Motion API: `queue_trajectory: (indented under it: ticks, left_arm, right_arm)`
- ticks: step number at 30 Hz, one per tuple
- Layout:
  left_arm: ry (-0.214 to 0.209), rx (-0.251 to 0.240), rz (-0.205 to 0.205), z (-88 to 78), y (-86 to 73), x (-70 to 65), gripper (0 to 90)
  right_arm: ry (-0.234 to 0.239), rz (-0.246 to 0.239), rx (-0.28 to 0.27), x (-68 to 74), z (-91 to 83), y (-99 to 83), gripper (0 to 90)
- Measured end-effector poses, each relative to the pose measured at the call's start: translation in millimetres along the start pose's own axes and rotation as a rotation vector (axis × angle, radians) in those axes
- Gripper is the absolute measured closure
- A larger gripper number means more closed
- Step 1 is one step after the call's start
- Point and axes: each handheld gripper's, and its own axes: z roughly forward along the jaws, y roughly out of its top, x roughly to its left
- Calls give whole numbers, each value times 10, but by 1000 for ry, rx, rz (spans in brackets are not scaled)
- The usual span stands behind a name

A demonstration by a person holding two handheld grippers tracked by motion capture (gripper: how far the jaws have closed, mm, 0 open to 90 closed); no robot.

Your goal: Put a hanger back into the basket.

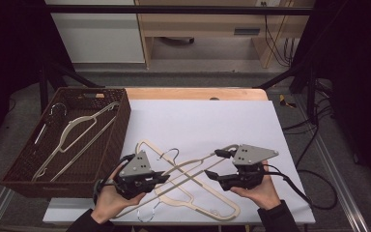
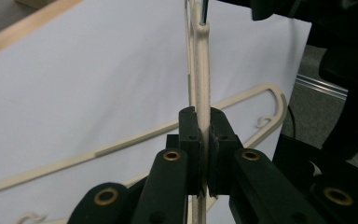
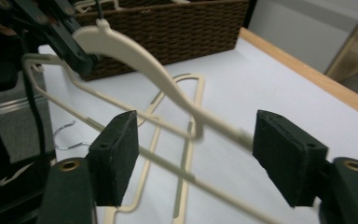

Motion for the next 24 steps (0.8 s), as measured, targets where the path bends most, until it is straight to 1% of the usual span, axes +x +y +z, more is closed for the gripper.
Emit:
queue_trajectory:
  ticks: [1, 2, 3, 4, 5, 6, 7, 8, 9, 11, 12, 15, 16, 17, 22, 24]
  left_arm:
    - [0, 0, 0, 0, 0, 0, 863]
    - [12, -5, -2, -58, 19, 24, 863]
    - [34, -18, -9, -181, 58, 77, 863]
    - [34, -18, -9, -181, 58, 77, 863]
    - [54, -26, -3, -310, 99, 139, 863]
    - [54, -26, -3, -310, 99, 139, 863]
    - [73, -38, -8, -433, 136, 195, 863]
    - [73, -38, -8, -433, 136, 195, 862]
    - [90, -45, -10, -553, 174, 260, 862]
    - [106, -51, -13, -668, 211, 339, 863]
    - [106, -51, -13, -668, 211, 339, 862]
    - [136, -65, -20, -824, 252, 482, 862]
    - [150, -65, -22, -906, 260, 587, 862]
    - [150, -65, -22, -906, 260, 587, 862]
    - [182, -63, -43, -1052, 230, 844, 863]
    - [190, -60, -53, -1104, 213, 945, 862]
  right_arm:
    - [0, 0, 0, 0, 0, 0, 272]
    - [-33, 22, -13, -18, -68, -24, 229]
    - [-47, 30, -16, -24, -98, -38, 204]
    - [-47, 30, -16, -24, -98, -38, 204]
    - [-73, 45, -19, -37, -141, -71, 176]
    - [-73, 45, -19, -37, -141, -71, 176]
    - [-83, 61, -19, -49, -166, -110, 165]
    - [-83, 61, -19, -49, -166, -110, 165]
    - [-90, 70, -12, -63, -180, -149, 157]
    - [-97, 78, -7, -78, -183, -183, 151]
    - [-97, 78, -7, -78, -183, -183, 151]
    - [-106, 92, -4, -97, -185, -223, 134]
    - [-115, 104, 1, -109, -188, -245, 126]
    - [-122, 105, 2, -116, -189, -254, 120]
    - [-137, 120, -5, -134, -206, -293, 112]
    - [-149, 135, -11, -138, -211, -319, 96]
